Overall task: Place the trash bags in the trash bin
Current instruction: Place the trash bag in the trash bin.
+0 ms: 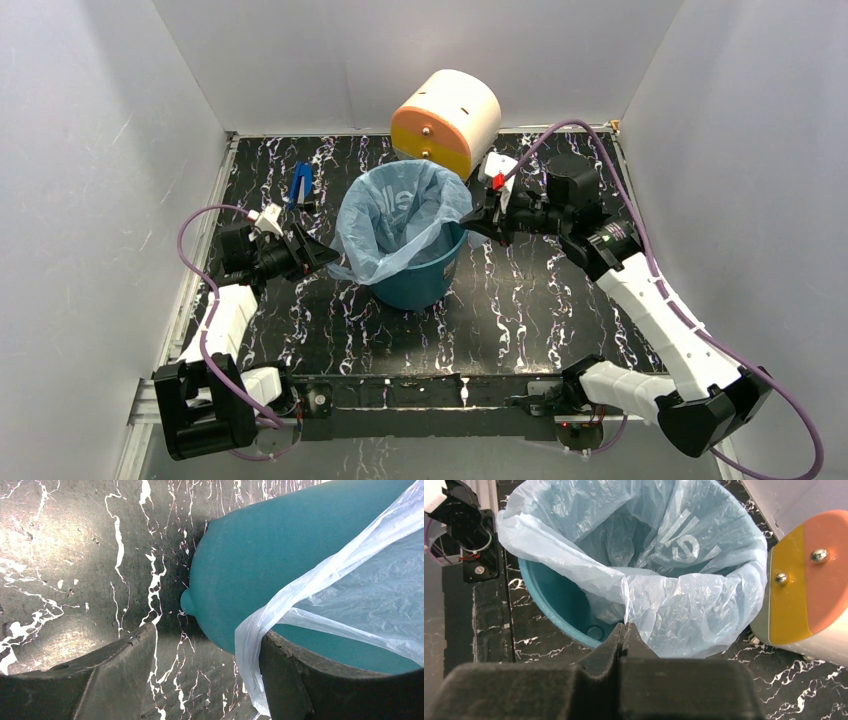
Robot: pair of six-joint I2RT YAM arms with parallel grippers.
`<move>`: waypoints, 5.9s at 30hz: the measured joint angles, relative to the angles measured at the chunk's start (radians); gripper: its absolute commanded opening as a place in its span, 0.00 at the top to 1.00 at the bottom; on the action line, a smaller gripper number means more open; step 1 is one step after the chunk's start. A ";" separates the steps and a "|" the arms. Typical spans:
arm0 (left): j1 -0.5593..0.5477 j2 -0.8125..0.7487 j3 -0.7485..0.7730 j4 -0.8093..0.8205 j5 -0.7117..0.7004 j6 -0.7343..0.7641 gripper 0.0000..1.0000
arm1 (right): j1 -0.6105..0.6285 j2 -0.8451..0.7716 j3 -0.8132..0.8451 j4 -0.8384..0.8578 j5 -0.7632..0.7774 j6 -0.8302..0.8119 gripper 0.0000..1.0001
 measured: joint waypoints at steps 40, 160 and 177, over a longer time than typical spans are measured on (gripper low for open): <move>-0.002 -0.019 -0.003 0.000 -0.017 0.000 0.29 | 0.002 -0.042 -0.243 0.040 0.210 0.243 0.60; -0.002 -0.026 -0.005 0.024 0.007 -0.011 0.29 | 0.785 0.045 -0.088 0.214 0.831 -0.090 0.49; -0.002 -0.028 -0.005 0.024 0.007 -0.011 0.29 | 0.785 0.095 -0.071 0.253 0.812 -0.132 1.00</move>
